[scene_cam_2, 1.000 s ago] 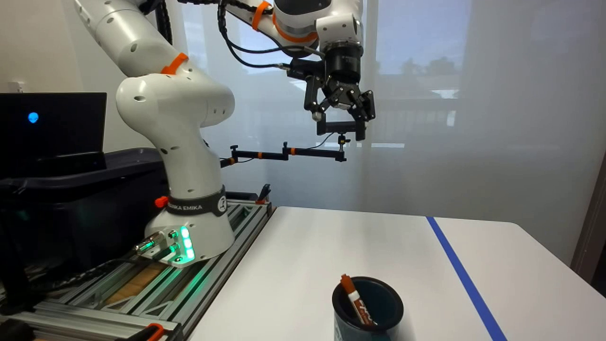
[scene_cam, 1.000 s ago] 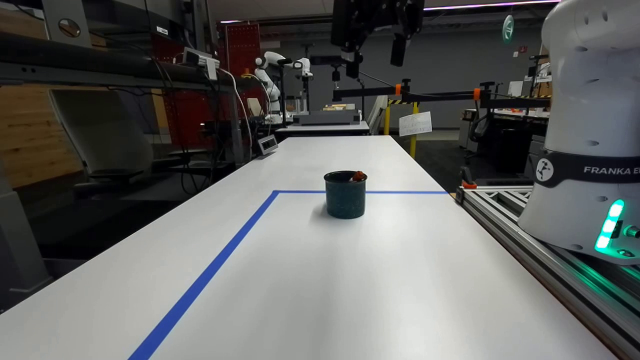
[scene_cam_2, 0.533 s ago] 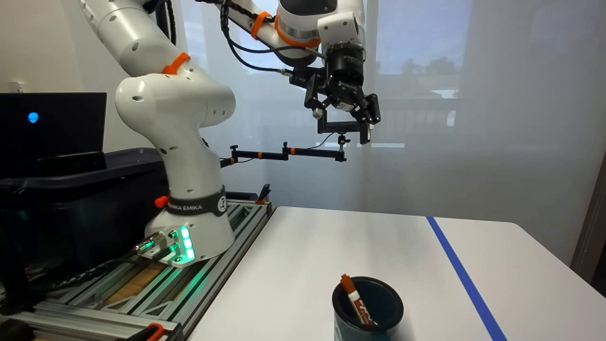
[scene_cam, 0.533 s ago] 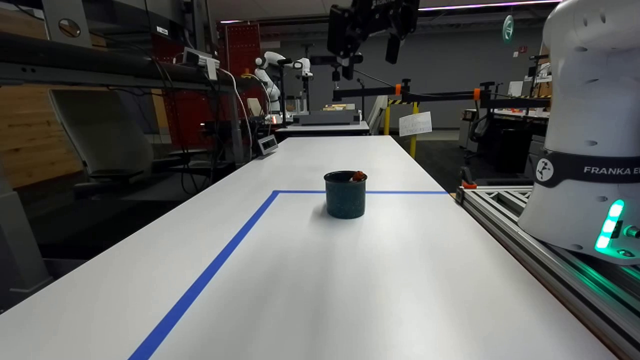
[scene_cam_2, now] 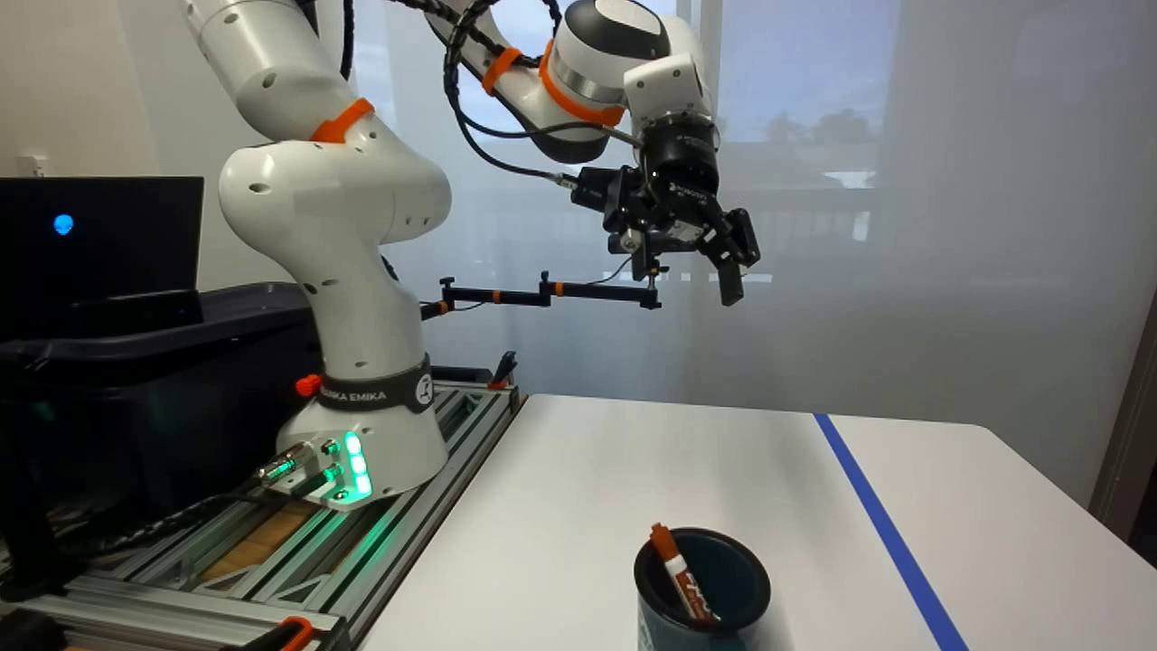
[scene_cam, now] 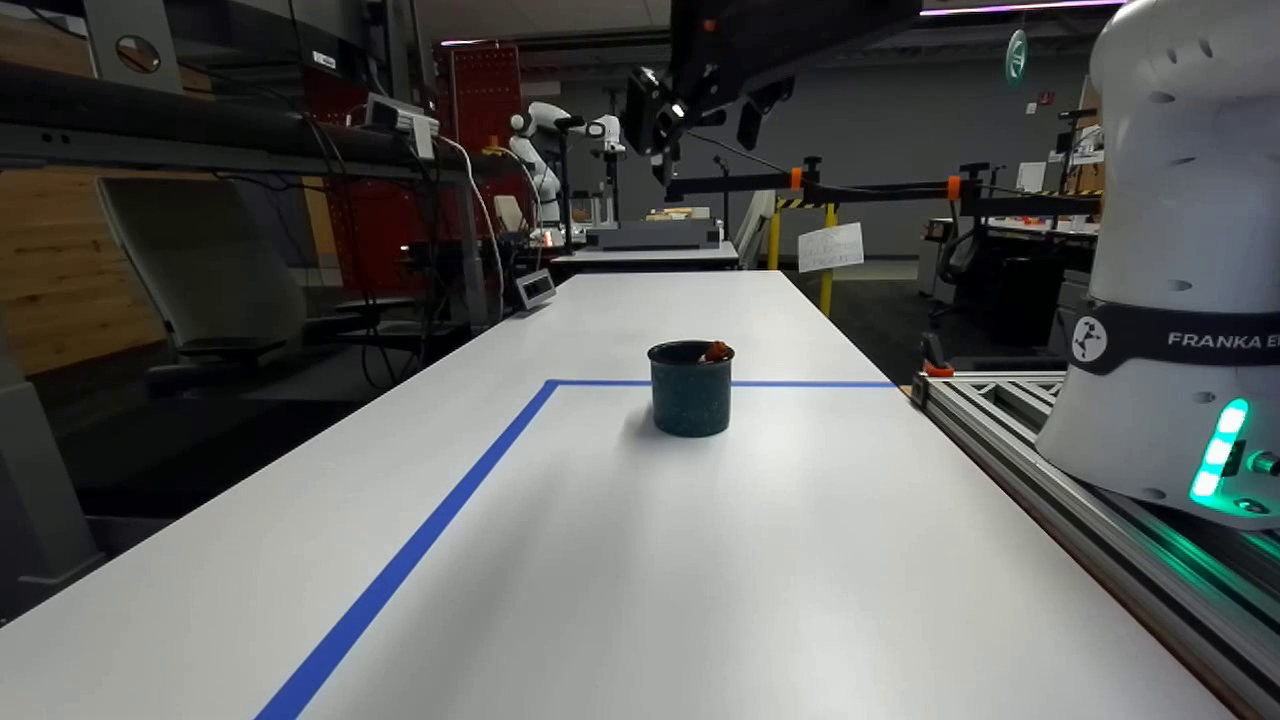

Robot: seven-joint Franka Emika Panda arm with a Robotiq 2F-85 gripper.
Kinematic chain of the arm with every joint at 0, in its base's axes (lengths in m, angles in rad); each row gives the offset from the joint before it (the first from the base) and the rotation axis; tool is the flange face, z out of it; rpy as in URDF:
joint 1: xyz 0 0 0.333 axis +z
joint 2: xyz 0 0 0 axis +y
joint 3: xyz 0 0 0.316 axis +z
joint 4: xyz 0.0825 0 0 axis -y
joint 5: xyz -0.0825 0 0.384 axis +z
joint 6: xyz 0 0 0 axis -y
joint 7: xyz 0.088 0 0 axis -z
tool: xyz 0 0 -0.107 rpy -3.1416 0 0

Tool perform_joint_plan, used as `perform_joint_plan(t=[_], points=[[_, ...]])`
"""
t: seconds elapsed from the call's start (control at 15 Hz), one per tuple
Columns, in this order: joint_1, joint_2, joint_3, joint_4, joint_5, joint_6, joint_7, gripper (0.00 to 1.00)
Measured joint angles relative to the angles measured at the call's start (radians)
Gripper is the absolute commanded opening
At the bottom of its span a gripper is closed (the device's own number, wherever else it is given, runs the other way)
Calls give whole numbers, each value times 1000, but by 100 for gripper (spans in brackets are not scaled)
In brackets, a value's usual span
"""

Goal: Remove the marker from the dark green mug.

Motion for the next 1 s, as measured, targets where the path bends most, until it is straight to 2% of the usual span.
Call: perform_joint_plan(t=[0.2,0.47,0.6,0.8,1.0], points=[[-28,84,-13,-1,-224,-23,210,100],[20,217,-110,-2,-389,-28,414,100],[43,277,-144,0,-419,-25,467,100],[50,300,-149,5,-423,-25,483,100],[109,301,-209,6,-454,-27,485,100]])
